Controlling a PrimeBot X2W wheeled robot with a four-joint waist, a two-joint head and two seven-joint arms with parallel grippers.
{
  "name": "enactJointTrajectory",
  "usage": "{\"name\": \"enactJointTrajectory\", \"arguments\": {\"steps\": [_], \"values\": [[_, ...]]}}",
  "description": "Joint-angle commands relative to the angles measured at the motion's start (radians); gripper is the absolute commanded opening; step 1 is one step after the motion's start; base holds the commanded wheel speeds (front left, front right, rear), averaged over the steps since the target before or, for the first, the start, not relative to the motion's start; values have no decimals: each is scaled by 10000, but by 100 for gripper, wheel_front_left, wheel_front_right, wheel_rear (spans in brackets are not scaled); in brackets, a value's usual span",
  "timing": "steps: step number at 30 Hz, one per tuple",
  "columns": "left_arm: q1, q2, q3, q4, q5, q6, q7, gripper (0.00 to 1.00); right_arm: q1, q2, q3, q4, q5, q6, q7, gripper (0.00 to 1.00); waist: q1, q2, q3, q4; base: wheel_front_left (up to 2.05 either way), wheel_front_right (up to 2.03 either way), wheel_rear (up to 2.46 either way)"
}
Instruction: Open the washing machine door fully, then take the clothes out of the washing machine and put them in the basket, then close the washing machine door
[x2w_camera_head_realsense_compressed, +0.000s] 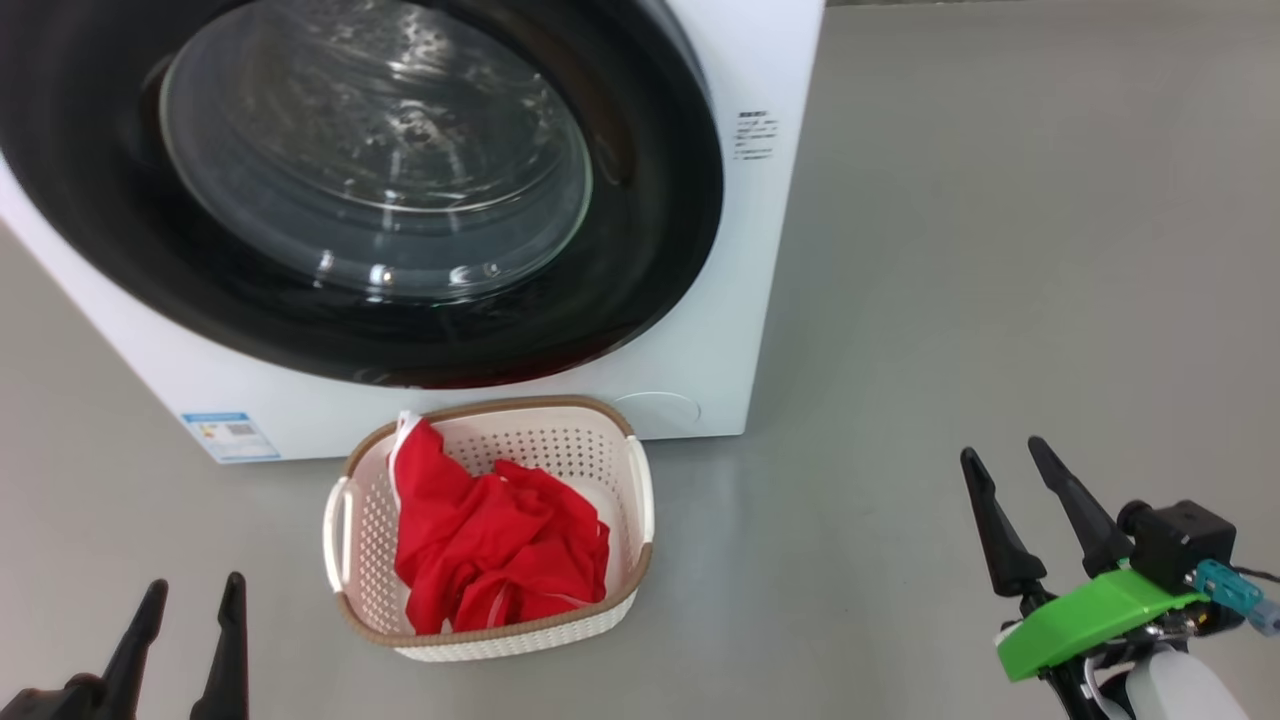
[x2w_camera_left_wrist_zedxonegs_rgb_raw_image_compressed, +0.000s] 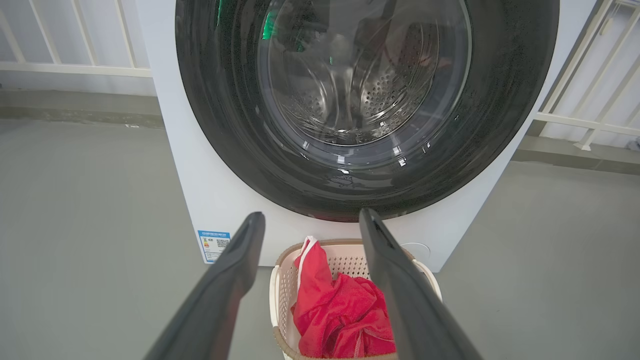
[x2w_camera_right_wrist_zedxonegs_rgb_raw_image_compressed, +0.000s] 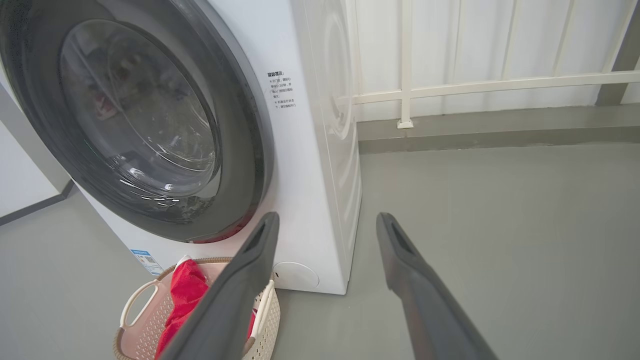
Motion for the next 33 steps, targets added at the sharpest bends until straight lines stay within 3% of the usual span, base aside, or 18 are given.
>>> {"name": "enactJointTrajectory", "arguments": {"steps": [1, 12, 33], "values": [[-126, 279, 456, -258, -17, -29, -92, 100, 127, -66, 135, -269, 72, -19, -48, 100, 0, 0, -123, -212, 0, 0, 0], [471, 136, 1030, -621, 146, -29, -92, 100, 875, -199, -99, -395, 158, -19, -48, 100, 0, 0, -490, -752, 0, 0, 0], [767, 31, 1028, -975, 202, -29, -92, 100, 1242, -227, -388, -525, 130, -19, -48, 100, 0, 0, -613, -678, 0, 0, 0]]}}
